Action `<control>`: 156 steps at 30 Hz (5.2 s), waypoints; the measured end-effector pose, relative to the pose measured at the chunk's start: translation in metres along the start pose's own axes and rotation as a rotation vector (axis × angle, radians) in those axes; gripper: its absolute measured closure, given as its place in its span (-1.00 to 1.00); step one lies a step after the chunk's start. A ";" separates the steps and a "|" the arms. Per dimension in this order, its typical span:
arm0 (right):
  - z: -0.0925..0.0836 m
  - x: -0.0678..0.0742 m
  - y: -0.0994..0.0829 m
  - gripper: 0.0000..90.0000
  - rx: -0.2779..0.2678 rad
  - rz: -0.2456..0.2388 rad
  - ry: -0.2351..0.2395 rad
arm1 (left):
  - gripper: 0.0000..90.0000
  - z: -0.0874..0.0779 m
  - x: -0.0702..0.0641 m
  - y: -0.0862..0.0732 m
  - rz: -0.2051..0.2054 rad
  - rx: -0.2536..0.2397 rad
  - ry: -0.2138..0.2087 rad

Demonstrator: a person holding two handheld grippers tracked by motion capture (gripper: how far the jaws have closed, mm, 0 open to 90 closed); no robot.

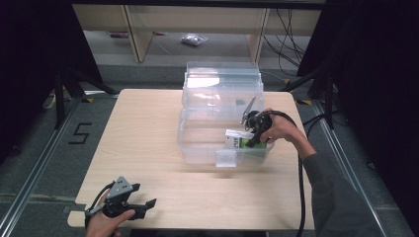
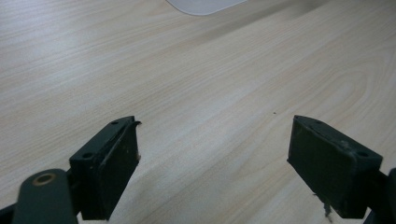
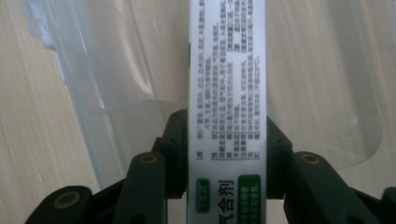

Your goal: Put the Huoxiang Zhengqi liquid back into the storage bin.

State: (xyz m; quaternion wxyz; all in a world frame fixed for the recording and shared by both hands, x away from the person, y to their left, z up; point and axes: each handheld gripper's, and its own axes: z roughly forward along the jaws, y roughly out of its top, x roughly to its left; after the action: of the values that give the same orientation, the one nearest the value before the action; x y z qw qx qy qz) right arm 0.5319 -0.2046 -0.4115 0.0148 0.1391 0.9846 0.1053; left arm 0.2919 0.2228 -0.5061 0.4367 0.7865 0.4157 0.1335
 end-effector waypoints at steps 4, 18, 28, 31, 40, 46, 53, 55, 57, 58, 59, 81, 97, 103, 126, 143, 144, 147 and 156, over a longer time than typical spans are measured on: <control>-0.006 0.002 0.000 0.38 0.002 0.012 0.008 | -0.65 0.000 0.001 0.000 0.005 0.006 0.005; -0.054 0.021 -0.001 0.19 -0.166 0.066 -0.038 | -0.65 0.000 0.000 0.000 -0.003 -0.002 0.004; -0.063 0.028 -0.003 0.08 -0.183 0.100 -0.051 | -0.65 -0.001 0.002 0.000 0.021 0.017 0.015; -0.065 0.031 -0.002 -0.02 -0.203 0.119 -0.057 | -0.65 0.000 0.000 0.000 0.001 -0.002 0.006; -0.071 0.041 -0.006 -0.27 -0.288 0.230 -0.066 | -0.65 0.000 0.000 0.000 0.001 -0.002 0.007; -0.072 0.051 -0.012 -0.38 -0.333 0.296 -0.078 | -0.65 0.000 0.000 0.000 0.003 0.002 0.013; -0.072 0.062 -0.019 -0.41 -0.377 0.324 -0.102 | -0.65 0.000 -0.001 0.000 0.010 0.004 0.010; -0.070 0.066 -0.023 -0.41 -0.401 0.320 -0.125 | -0.65 0.000 -0.001 0.000 0.008 0.004 0.012; -0.070 0.068 -0.024 -0.41 -0.403 0.328 -0.123 | -0.65 0.001 0.000 0.000 0.006 -0.005 0.013; -0.070 0.070 -0.025 -0.41 -0.405 0.330 -0.118 | -0.65 0.001 0.000 0.000 0.006 -0.001 0.012; -0.070 0.072 -0.026 -0.41 -0.408 0.342 -0.126 | -0.65 0.000 0.000 0.000 0.007 0.004 0.012; -0.054 0.111 -0.033 -0.57 -0.516 0.401 -0.145 | -0.65 0.001 0.000 0.000 0.005 -0.007 0.009; -0.035 0.129 -0.043 -0.56 -0.547 0.396 -0.160 | -0.65 0.000 -0.001 0.000 -0.002 -0.015 0.008; -0.031 0.134 -0.046 -0.56 -0.549 0.402 -0.157 | -0.65 0.000 -0.001 0.001 0.001 -0.012 0.003; 0.007 0.165 -0.062 -0.59 -0.591 0.425 -0.151 | -0.65 -0.002 -0.001 0.002 0.012 -0.008 0.004; 0.029 0.169 -0.083 -0.62 -0.604 0.454 -0.135 | -0.65 -0.002 -0.002 0.001 0.002 -0.012 0.005; 0.029 0.170 -0.084 -0.62 -0.597 0.479 -0.127 | -0.65 -0.002 -0.002 0.001 -0.001 -0.012 0.007; 0.032 0.172 -0.089 -0.62 -0.597 0.499 -0.130 | -0.65 -0.002 -0.002 0.001 0.003 -0.010 0.006; 0.038 0.177 -0.100 -0.62 -0.599 0.529 -0.127 | -0.65 -0.002 -0.002 0.001 0.010 -0.007 0.007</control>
State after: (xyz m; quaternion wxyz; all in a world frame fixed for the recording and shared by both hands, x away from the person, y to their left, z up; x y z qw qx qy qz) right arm 0.3367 -0.2412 -0.4699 0.0877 0.3836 0.8377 0.3788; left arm 0.2905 0.2223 -0.5037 0.4373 0.7865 0.4129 0.1401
